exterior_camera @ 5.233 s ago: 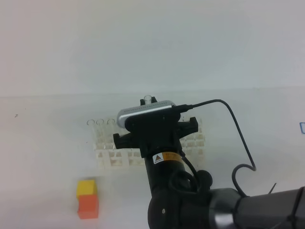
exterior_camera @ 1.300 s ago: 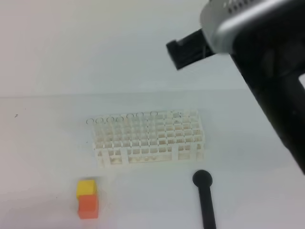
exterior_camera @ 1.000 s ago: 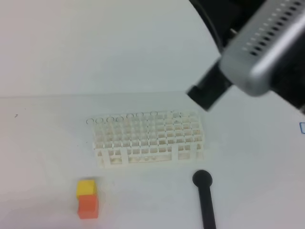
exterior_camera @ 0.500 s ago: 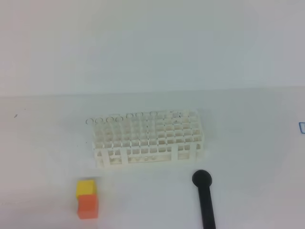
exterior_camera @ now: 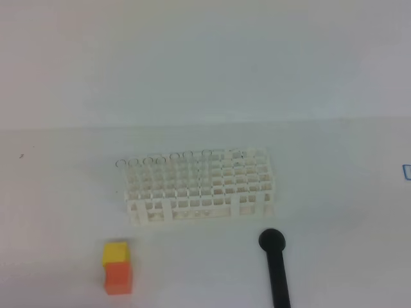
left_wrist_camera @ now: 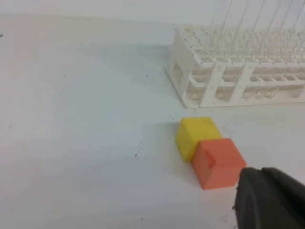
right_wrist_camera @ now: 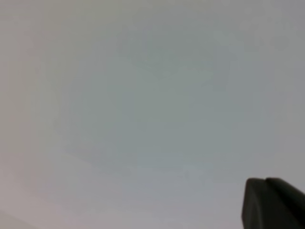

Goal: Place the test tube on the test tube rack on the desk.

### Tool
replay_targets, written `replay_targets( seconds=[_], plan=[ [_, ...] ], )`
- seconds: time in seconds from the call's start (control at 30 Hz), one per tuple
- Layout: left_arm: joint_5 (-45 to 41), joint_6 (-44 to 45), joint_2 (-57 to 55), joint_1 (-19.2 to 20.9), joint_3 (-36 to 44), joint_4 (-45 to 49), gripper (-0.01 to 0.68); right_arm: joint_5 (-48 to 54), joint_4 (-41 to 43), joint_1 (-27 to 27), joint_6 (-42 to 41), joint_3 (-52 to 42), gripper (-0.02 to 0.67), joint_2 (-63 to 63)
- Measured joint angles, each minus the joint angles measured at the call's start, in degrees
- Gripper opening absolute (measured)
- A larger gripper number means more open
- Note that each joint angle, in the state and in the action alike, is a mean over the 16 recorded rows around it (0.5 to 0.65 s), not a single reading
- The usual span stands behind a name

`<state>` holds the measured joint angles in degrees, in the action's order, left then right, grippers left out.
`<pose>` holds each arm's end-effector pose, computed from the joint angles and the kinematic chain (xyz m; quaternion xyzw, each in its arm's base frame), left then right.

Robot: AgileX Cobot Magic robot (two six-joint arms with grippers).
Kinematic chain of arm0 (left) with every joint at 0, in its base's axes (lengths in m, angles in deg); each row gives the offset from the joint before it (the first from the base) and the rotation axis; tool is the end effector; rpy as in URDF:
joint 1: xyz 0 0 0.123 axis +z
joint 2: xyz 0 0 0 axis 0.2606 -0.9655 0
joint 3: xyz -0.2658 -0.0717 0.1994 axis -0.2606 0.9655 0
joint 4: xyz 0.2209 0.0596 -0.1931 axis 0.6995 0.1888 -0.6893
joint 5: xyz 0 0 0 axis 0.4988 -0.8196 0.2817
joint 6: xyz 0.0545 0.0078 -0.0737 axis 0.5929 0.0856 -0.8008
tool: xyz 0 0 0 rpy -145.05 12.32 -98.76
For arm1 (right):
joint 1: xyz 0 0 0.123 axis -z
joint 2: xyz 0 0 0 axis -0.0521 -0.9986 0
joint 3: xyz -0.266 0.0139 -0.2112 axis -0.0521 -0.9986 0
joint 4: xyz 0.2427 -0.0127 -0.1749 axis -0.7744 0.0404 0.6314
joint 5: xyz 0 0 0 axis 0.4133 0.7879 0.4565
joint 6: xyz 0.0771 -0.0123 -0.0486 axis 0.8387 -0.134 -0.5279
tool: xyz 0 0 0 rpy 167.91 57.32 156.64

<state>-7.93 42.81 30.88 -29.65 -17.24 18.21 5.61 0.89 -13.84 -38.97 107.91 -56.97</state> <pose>0.0450 -0.0142 0.1720 0.0892 0.7828 -0.1024 0.6073 0.0553 0.0076 0.3325 -0.1954 0.5810 -0.1323 0.7790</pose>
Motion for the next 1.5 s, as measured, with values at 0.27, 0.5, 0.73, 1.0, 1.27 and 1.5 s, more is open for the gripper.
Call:
replay_targets(
  seconds=[0.27,0.5,0.73,1.0,1.27,1.5],
  plan=[
    [0.00,0.00,0.00,0.00,0.00,0.01,-0.001,0.18,-1.65,4.37,0.09,-3.00,-0.001,3.73],
    [0.00,0.00,0.00,0.00,0.00,0.00,-0.001,1.37,4.98,7.83,11.95,-6.73,-0.001,6.00],
    [0.00,0.00,0.00,0.00,0.00,0.00,-0.001,8.06,19.09,11.43,34.87,-12.72,-0.001,9.82],
    [0.00,0.00,0.00,0.00,0.00,-0.02,-0.001,15.96,32.37,12.53,55.12,-18.49,-0.001,12.45],
    [0.00,0.00,0.00,0.00,0.00,-0.02,-0.001,19.27,36.13,10.68,60.49,-20.41,-0.001,12.69],
    [0.00,0.00,0.00,0.00,0.00,0.01,-0.001,21.90,36.63,8.96,60.99,-20.40,-0.001,12.69]
  ],
)
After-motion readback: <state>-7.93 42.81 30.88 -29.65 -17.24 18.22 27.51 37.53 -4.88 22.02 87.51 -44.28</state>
